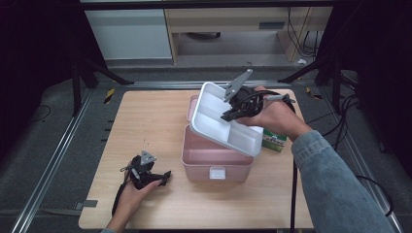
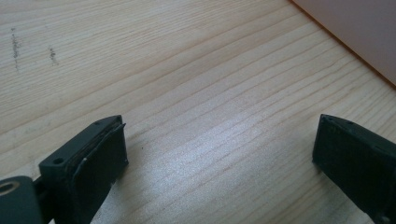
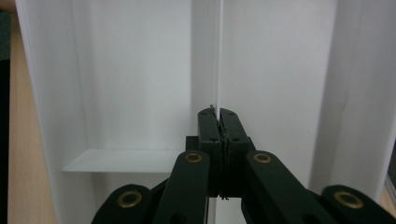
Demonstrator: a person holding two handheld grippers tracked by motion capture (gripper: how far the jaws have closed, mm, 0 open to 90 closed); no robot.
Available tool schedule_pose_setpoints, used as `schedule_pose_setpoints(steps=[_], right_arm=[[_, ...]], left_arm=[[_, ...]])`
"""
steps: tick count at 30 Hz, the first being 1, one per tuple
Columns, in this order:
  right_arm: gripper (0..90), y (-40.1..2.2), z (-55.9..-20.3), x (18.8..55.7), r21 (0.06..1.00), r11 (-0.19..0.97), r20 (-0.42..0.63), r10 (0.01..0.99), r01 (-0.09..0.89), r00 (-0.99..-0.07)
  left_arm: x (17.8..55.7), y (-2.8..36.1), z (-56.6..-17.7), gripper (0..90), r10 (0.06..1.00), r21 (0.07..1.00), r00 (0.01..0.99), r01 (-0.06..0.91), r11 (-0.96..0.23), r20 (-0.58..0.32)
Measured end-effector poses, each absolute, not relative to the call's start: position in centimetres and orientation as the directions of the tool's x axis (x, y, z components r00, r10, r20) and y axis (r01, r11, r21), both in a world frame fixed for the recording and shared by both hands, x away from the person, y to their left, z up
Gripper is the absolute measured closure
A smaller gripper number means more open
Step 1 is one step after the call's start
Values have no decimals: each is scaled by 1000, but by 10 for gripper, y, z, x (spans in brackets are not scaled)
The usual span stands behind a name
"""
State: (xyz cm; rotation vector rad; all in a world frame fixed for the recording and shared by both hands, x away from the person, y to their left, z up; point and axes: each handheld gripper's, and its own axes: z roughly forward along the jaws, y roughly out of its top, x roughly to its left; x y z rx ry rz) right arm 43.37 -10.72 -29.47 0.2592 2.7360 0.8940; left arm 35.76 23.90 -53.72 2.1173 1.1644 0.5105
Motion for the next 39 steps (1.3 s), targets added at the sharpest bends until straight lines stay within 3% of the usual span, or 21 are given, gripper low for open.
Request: schedule_pose_setpoints(steps=[19, 31, 39], right_arm=[[900, -211, -277, 411, 647, 735, -208, 424, 201, -881], [900, -272, -306, 381, 626, 720, -182, 508, 299, -842], [900, -303, -346, 357, 606, 713, -137, 531, 353, -837]], left_arm=[[358, 239, -537, 22, 849, 708, 527, 592, -386, 22], [358, 239, -537, 22, 850, 708, 527, 591, -386, 23], [358, 238, -537, 16, 850, 704, 526, 594, -388, 25]])
